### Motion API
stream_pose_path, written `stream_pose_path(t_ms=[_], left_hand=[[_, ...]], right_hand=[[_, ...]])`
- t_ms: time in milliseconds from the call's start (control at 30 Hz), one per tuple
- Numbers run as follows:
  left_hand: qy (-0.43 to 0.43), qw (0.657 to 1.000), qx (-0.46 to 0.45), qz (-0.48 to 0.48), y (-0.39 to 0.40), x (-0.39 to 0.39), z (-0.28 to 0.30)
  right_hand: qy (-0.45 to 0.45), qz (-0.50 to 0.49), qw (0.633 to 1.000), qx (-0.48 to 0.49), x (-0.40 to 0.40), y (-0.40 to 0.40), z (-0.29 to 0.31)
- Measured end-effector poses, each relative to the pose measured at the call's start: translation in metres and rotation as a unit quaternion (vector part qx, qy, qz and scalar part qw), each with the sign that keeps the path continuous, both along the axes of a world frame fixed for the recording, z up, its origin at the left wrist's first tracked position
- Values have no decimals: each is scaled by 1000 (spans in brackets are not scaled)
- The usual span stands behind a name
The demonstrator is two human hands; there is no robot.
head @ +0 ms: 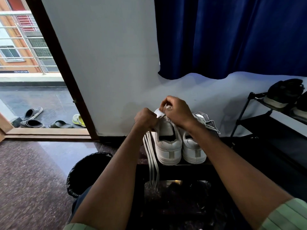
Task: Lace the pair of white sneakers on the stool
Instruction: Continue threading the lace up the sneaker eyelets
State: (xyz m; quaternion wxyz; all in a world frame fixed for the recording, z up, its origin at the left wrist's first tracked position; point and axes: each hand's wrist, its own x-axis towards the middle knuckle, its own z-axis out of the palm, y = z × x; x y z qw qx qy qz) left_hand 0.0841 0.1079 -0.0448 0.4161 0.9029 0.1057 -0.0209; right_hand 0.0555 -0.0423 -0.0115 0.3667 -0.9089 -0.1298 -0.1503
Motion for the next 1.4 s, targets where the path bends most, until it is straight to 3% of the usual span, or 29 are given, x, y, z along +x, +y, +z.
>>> stream_pose_path(t_ms=[100, 200, 267, 300, 367, 433, 467, 500, 533, 600, 633, 767, 933, 1000, 1133, 1233, 1333, 1400], left_hand=[[1, 1000, 14, -2, -1, 0, 0], [-1, 1000, 29, -4, -1, -2, 1], [-4, 1000, 30, -2, -1, -3, 1], [-3, 1000, 29, 0, -1, -3, 1], [1, 1000, 24, -1, 0, -2, 2], [0, 1000, 29, -4, 0, -1, 1], [-2, 999, 34, -3, 0, 1, 0], [-2, 999, 38, -2, 0, 1, -1], [-3, 999, 42, -3, 0, 2, -2], [-7, 999, 50, -9, 0, 0, 1], [-12, 998, 55, -18, 0, -4, 4], [-85, 990, 91, -68, -2, -17, 9], [-185, 955, 164, -166, -7, -21, 7], [-202, 946, 165, -192, -10, -22, 9], [-192, 944, 173, -204, -12, -24, 9], [-193, 947, 161, -201, -10, -24, 8], [-189, 948, 156, -202, -9, -24, 8], [-188, 947, 157, -205, -10, -24, 8]], right_hand=[[17, -2, 977, -212, -11, 5, -5], [-24, -34, 958, -283, -11, 7, -7], [-36, -46, 961, -269, -6, 6, -9], [-31, -41, 977, -205, -3, 6, -12], [24, -21, 999, 27, 1, 8, -14], [96, -20, 946, 309, 2, 7, -7], [117, -27, 913, 389, 3, 3, -4], [118, -29, 904, 409, 3, -1, -1], [104, -30, 924, 367, 4, -5, 1], [43, -32, 985, 163, 3, -11, 2], [18, -30, 997, 74, 3, -11, -1], [6, -39, 998, -53, 5, -9, -11], [29, -85, 969, -229, 2, -16, -9], [13, -72, 969, -237, -4, -16, -6], [62, -62, 993, -80, -8, -19, -1], [80, -87, 991, -65, -6, -19, 0], [41, -142, 989, -17, -1, -19, -4], [-18, -190, 981, -40, 2, -20, -8]])
